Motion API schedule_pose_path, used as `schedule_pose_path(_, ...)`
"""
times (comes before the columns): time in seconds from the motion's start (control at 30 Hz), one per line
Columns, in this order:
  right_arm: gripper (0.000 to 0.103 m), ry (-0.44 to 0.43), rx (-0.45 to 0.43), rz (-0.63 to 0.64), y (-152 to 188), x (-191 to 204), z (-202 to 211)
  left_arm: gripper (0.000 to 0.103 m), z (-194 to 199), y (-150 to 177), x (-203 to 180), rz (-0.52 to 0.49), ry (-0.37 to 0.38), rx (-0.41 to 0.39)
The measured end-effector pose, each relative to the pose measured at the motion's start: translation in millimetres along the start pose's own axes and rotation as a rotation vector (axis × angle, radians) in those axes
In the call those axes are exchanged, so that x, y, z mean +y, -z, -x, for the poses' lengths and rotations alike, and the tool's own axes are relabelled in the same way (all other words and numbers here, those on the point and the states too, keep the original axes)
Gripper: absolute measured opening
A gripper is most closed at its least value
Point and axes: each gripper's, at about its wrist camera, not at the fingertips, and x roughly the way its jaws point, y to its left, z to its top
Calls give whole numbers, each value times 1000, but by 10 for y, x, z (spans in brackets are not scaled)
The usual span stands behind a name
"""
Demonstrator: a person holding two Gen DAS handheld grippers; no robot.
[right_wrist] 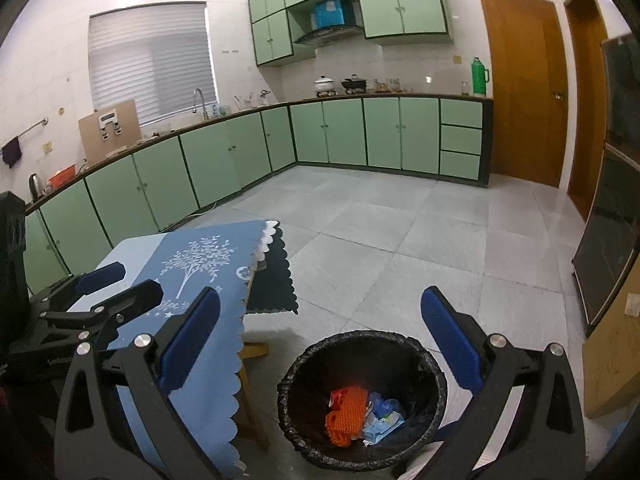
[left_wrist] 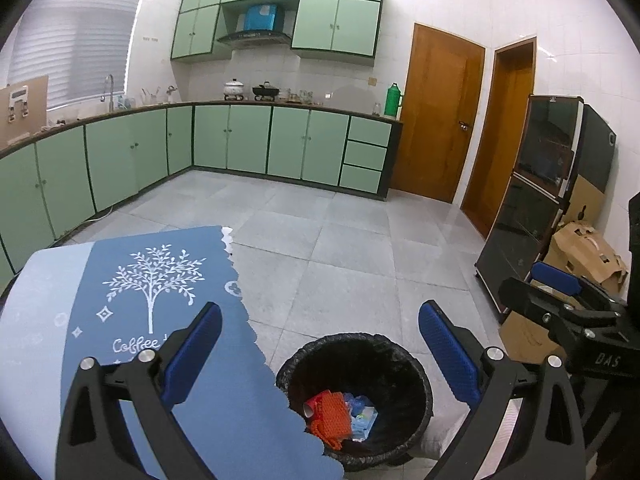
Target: Collect trash
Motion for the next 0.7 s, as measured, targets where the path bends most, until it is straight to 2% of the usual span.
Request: schedule_pose_path(0.7,98,-70,-38,51,-52,331,172,97,479,17,147,2,-69,-64)
